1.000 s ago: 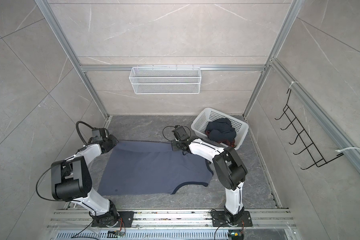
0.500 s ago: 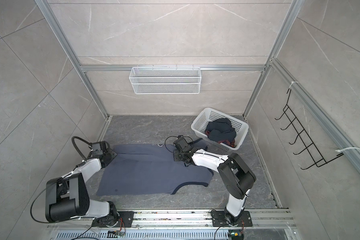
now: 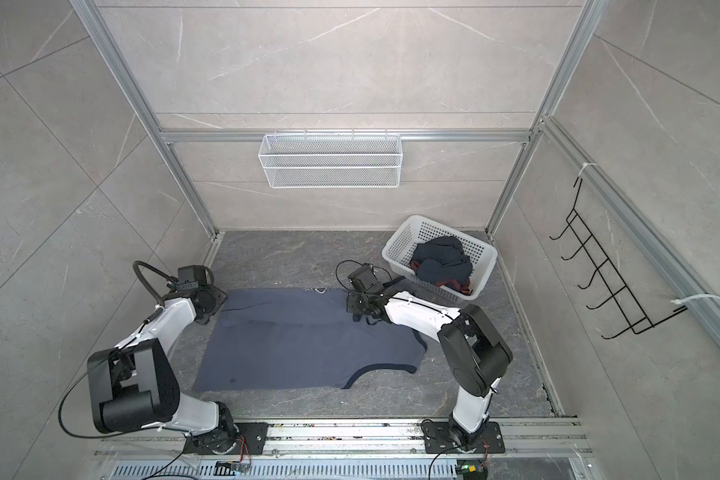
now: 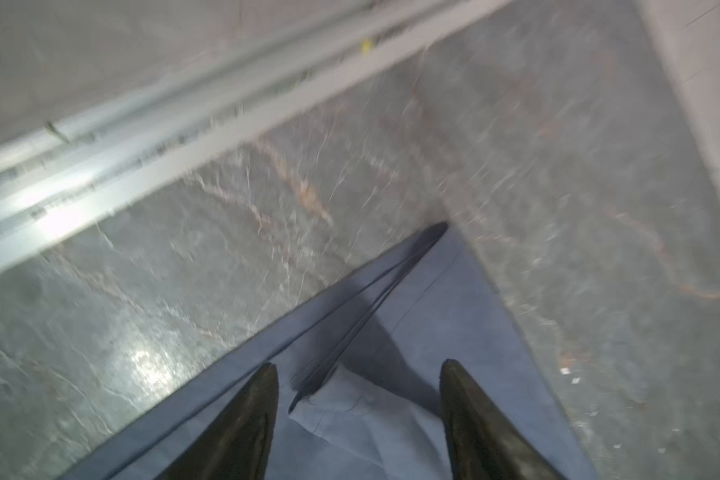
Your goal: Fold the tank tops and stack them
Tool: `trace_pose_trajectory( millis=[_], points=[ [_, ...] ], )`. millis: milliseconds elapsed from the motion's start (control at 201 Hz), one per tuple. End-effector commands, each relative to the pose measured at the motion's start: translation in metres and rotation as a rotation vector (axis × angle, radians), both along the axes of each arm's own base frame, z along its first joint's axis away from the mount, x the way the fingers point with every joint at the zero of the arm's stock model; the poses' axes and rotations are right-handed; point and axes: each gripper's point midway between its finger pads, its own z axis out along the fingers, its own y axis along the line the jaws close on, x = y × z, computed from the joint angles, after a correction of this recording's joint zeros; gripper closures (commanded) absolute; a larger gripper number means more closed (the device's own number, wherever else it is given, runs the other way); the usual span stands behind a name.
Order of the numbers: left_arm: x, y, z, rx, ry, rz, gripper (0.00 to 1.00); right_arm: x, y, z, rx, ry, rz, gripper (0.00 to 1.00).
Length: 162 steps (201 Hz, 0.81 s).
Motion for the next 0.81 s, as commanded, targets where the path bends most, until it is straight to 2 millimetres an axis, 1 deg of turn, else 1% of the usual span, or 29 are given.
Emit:
trace_pose_trajectory(
  millis=[0,134,234,373,473,602,687,801],
  points=[
    [-0.011,-0.010,-0.018,-0.060,0.087,-0.026,0.41,-0.007,0.003,-0.018,-0.009,0.091,-0.006,0.55],
    [-0.009,-0.013,-0.024,-0.072,0.091,-0.044,0.48,-0.010,0.002,-0.028,-0.019,0.112,-0.006,0.59],
    [-0.005,-0.015,-0.025,-0.085,0.082,-0.058,0.54,-0.011,0.003,-0.031,-0.020,0.119,-0.001,0.61],
    [-0.003,-0.018,-0.031,-0.101,0.095,-0.071,0.61,-0.015,0.005,-0.042,-0.028,0.143,0.008,0.63],
    [-0.001,-0.022,-0.034,-0.122,0.093,-0.084,0.70,-0.016,0.006,-0.044,-0.018,0.148,0.014,0.66],
    [0.000,-0.025,-0.031,-0.133,0.075,-0.095,0.80,-0.017,0.006,-0.042,-0.015,0.142,0.019,0.75],
    [0.000,-0.024,-0.027,-0.124,0.063,-0.095,0.86,-0.017,0.006,-0.039,-0.014,0.130,0.019,0.82],
    [-0.002,-0.021,-0.020,-0.099,0.040,-0.088,0.93,-0.018,0.002,-0.037,-0.023,0.120,0.016,0.90]
  ],
)
